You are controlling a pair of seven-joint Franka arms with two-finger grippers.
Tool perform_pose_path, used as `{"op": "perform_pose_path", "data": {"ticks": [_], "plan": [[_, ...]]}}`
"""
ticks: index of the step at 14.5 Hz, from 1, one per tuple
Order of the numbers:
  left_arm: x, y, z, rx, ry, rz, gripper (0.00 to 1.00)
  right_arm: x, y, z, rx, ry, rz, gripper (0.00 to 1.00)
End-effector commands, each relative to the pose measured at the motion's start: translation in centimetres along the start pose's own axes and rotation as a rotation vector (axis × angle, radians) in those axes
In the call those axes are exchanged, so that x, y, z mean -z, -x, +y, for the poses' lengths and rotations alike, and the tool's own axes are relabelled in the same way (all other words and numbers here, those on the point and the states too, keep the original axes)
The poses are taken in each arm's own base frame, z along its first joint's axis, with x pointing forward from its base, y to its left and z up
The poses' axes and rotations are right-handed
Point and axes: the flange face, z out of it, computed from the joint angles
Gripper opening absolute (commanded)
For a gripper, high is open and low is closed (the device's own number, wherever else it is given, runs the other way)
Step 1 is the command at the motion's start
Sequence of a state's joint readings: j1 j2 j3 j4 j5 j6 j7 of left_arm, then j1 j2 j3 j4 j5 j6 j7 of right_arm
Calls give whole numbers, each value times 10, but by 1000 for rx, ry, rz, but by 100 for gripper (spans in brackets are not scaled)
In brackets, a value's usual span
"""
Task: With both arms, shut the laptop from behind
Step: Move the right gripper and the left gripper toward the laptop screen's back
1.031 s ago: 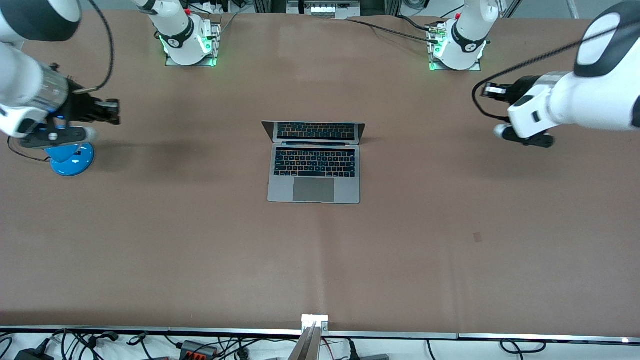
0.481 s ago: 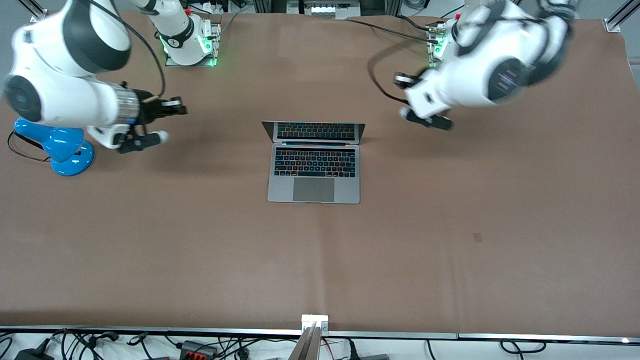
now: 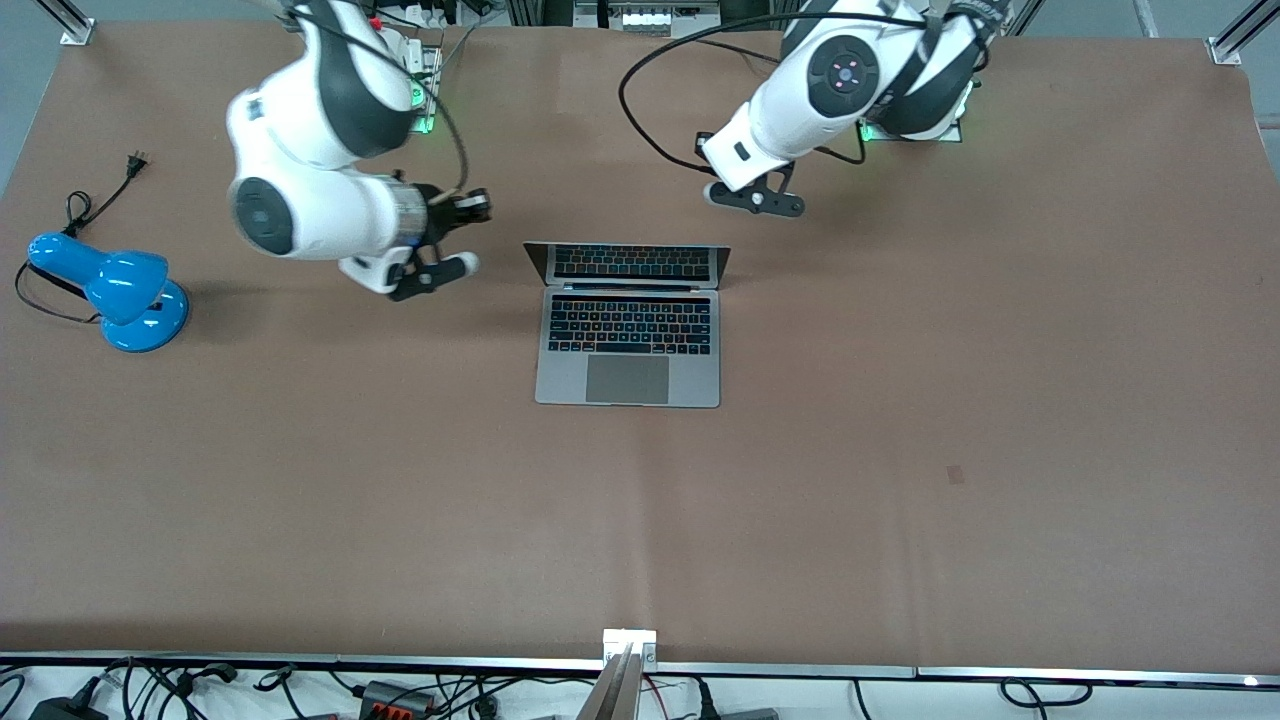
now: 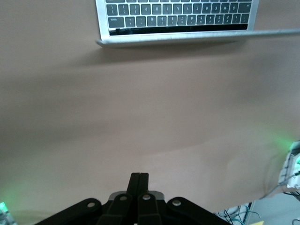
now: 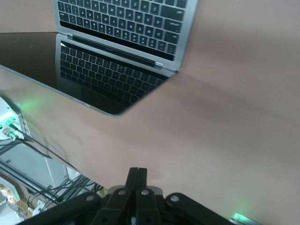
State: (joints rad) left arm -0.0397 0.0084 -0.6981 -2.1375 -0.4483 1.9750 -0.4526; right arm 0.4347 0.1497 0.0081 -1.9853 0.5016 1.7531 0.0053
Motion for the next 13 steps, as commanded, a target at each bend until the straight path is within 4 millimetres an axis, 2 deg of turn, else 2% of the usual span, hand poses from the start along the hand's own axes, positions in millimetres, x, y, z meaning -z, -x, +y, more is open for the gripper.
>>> {"op": "perform_pose_path", "data": {"ticks": [1, 2, 6, 11, 13], "plan": [[-25, 14, 2, 1, -8, 30, 1, -20, -3, -23, -46, 2, 29, 0], [-37, 16, 0, -1, -14, 38, 1, -27, -6, -30, -48, 9, 40, 0], [-47, 14, 2, -11, 4, 83, 1, -48, -17, -47, -57, 5, 65, 0], [-48, -16, -1, -11, 87, 186, 1, -49, -36, -51, -56, 3, 82, 0], [-51, -26, -2, -52, 114, 222, 1, -48, -40, -61, -49, 4, 99, 0]]}}
